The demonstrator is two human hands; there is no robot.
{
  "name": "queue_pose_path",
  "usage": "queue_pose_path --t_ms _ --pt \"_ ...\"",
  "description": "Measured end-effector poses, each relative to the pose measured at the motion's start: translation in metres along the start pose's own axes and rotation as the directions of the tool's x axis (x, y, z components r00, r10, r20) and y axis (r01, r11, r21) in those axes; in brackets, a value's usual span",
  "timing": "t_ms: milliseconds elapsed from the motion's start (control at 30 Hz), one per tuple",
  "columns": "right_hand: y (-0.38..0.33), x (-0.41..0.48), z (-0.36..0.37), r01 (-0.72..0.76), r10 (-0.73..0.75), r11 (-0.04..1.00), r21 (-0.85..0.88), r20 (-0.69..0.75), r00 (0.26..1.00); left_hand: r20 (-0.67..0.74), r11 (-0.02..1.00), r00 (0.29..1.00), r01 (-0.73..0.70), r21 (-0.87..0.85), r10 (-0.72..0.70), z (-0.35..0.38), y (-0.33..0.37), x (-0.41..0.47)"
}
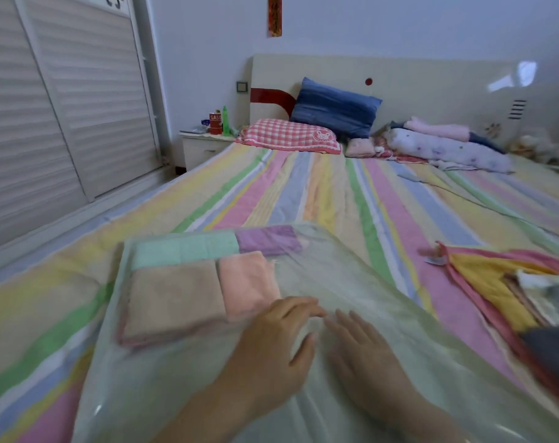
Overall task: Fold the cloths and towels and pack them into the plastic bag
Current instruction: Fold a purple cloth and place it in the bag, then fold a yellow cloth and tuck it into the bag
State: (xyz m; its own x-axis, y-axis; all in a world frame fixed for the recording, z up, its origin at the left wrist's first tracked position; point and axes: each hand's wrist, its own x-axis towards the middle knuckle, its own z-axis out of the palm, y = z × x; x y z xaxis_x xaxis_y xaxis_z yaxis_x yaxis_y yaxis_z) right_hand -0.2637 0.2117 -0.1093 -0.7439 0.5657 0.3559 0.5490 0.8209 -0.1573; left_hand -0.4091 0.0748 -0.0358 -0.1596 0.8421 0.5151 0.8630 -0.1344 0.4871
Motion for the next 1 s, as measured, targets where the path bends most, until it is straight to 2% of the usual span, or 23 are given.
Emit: queue_pose_path --t_ms 100,133,200,367,433,467,533,600,667,733,767,867,933,1000 --pt "0.010 -0.045 -0.016 -0.021 0.025 0.999 -0.041 0.112 0.993 0.169 1.000 0.986 -0.005 -0.006 0.006 0.008 0.050 -0.018" --pt "0.011 -0.060 -0.025 -0.013 0.017 1.000 -0.024 0.184 0.983 0.204 1.000 0.979 -0.007 -0.003 0.008 0.011 0.065 -0.024" --pt "0.008 -0.088 -0.042 -0.016 0.012 1.000 0.014 0.236 0.972 0.236 0.999 0.971 -0.028 0.015 0.024 0.015 0.091 -0.031" --pt "-0.002 -0.167 -0.107 0.076 -0.083 0.994 0.078 0.078 0.994 0.247 0.999 0.968 -0.049 0.011 0.045 0.032 0.144 -0.046" --pt "-0.004 -0.200 -0.146 0.038 -0.052 0.995 0.087 0.160 0.986 0.279 1.000 0.960 -0.021 -0.004 0.022 0.042 0.163 -0.049" --pt "-0.003 -0.214 -0.162 0.014 -0.063 0.981 0.192 0.253 0.965 0.311 1.000 0.950 -0.021 0.017 0.015 0.046 0.171 -0.051" --pt "0.004 -0.234 -0.188 -0.036 -0.085 0.934 0.356 0.317 0.945 0.446 0.989 0.895 -0.064 0.133 -0.002 0.057 0.183 -0.057" --pt "0.015 -0.248 -0.211 -0.131 0.010 0.907 0.401 0.291 0.957 0.586 0.976 0.810 -0.108 0.190 -0.024 0.068 0.190 -0.066" --pt "0.029 -0.262 -0.228 -0.178 0.120 0.921 0.346 0.184 0.976 0.664 0.982 0.747 -0.102 0.162 -0.032 0.078 0.198 -0.077" --pt "0.043 -0.277 -0.240 -0.210 0.196 0.968 0.139 0.111 0.974 0.673 0.979 0.739 -0.103 0.175 -0.043 0.086 0.209 -0.085" --pt "0.049 -0.284 -0.244 -0.229 0.225 0.973 0.021 0.120 0.967 0.664 0.966 0.746 -0.135 0.220 -0.047 0.089 0.214 -0.088" --pt "0.065 -0.301 -0.247 -0.239 0.308 0.937 -0.253 0.284 0.908 0.590 0.872 0.807 -0.291 0.394 0.002 0.095 0.231 -0.094" --pt "0.071 -0.309 -0.247 -0.224 0.330 0.927 -0.300 0.368 0.869 0.569 0.814 0.820 -0.370 0.447 0.060 0.101 0.234 -0.096" --pt "0.074 -0.314 -0.248 -0.224 0.322 0.937 -0.266 0.416 0.850 0.576 0.746 0.810 -0.452 0.489 0.113 0.105 0.230 -0.095"
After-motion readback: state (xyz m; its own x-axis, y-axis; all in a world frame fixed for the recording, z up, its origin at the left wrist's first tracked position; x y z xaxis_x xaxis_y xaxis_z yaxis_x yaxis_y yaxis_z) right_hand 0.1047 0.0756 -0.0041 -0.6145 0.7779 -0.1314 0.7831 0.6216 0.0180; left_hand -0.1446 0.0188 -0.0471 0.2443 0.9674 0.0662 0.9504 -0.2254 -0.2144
